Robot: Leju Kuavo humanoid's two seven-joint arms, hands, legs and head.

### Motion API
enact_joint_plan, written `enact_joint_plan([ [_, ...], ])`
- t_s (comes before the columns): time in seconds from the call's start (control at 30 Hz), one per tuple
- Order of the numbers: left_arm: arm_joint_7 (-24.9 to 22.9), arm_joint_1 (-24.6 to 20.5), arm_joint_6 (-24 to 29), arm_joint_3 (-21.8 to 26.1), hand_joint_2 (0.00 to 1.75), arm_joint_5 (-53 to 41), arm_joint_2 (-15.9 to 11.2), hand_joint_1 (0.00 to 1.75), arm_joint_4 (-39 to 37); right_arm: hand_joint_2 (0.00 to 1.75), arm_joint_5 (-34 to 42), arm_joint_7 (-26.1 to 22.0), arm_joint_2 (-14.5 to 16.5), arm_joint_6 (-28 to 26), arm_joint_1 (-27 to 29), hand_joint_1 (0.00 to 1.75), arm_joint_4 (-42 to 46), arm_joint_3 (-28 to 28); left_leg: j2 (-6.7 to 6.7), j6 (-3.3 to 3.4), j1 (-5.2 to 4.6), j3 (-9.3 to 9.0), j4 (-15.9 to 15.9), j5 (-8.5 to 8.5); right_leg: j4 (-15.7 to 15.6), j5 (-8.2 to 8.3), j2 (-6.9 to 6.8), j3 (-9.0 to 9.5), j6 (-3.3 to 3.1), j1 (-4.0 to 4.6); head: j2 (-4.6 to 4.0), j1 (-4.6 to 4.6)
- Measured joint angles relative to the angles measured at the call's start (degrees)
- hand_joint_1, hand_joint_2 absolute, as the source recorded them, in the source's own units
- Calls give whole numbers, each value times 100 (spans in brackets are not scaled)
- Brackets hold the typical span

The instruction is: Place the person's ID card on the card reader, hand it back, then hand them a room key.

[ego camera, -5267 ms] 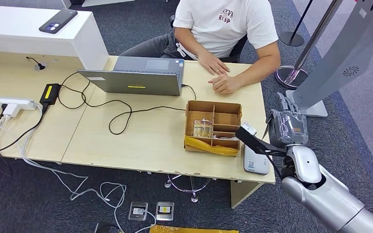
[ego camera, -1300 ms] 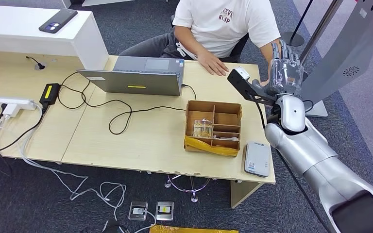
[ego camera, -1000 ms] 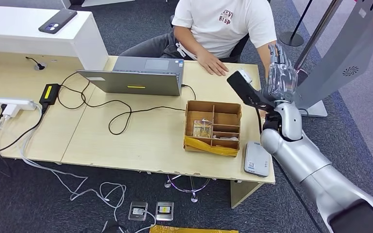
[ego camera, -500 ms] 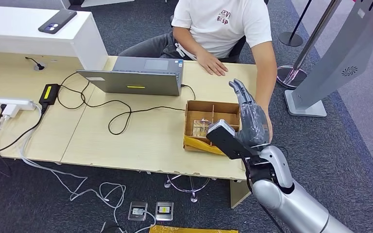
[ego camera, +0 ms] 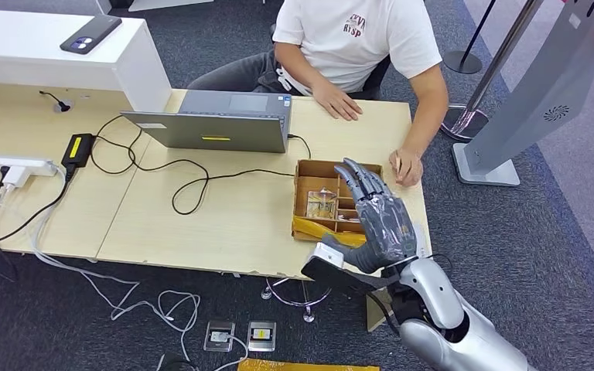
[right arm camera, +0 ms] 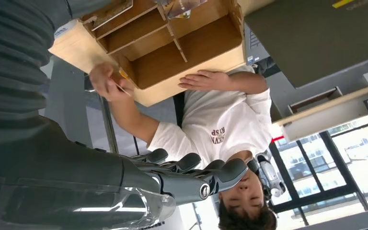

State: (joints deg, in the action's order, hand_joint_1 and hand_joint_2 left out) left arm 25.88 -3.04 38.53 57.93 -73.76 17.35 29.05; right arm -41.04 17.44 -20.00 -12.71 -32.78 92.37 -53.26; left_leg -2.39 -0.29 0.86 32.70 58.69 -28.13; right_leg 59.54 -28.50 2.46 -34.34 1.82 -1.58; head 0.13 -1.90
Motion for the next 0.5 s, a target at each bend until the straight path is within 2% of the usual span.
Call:
enact_joint_plan([
  [0.27,3,0,0,9,175,1,0,0,0,175,-584,241,0,374,7,0,-9,-166,0,0,0,0,0,0,0,0,0,0,0,0,0,1],
  [0.5,19,-2,0,11,175,-2,0,0,0,175,-1286,664,8,839,41,0,-146,-314,0,0,0,1,0,0,0,0,-1,0,0,0,0,0],
])
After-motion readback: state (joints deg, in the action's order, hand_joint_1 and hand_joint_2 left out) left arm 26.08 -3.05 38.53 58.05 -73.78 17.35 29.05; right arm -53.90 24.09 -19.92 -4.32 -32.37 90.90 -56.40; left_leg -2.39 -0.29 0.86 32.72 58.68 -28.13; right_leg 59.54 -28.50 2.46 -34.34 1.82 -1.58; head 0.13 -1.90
